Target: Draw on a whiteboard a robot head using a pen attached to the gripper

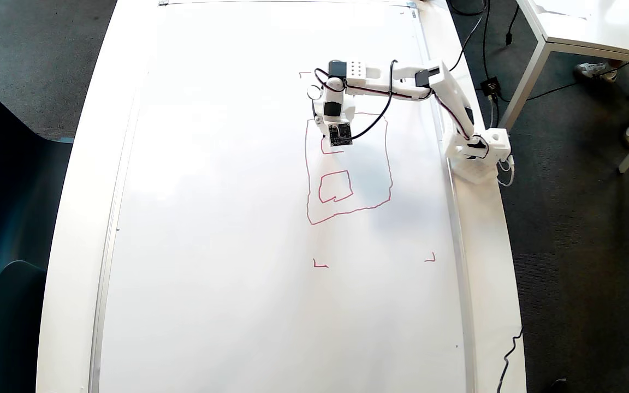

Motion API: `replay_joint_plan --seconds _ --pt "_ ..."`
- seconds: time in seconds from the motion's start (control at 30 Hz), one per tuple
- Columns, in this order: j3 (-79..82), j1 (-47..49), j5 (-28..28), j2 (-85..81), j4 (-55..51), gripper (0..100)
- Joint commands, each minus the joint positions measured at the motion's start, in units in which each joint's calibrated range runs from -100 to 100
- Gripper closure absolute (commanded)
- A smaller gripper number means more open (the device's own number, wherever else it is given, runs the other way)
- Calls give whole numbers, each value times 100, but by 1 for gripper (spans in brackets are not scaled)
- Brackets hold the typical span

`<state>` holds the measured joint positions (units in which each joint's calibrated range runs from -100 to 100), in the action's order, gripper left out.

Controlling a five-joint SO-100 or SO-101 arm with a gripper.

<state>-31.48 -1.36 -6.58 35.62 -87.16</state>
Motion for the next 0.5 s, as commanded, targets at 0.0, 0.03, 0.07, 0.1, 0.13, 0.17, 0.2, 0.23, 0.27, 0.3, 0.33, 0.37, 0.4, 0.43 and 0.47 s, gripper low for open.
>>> replay_joint_plan --seconds 0.0,0.03,0.07,0.1,0.13,0.17,0.2,0.23,0.27,0.3,0.33,0.37,0.4,0.43,0.47 --pt "29 -104 -82 -195 -76 99" --pt "202 -104 -82 -245 -76 99" --pt "329 -104 -82 -313 -76 99" --pt "483 -104 -82 -405 -76 99" --pt "655 -104 -82 -497 -76 99" --pt "837 -104 -82 -606 -76 99" --pt "1209 -104 -82 -816 -76 99" --pt "1391 -104 -77 -925 -76 99" --pt "1554 -104 -77 -1025 -76 99" --pt "1718 -104 -71 -1134 -76 99" --pt "1963 -104 -61 -1302 -59 99" --pt "2072 -96 -55 -1378 -41 99" --pt "2153 -96 -55 -1445 -33 99" --pt "2226 -96 -50 -1512 -33 99" --pt "2281 -96 -50 -1570 -33 99"
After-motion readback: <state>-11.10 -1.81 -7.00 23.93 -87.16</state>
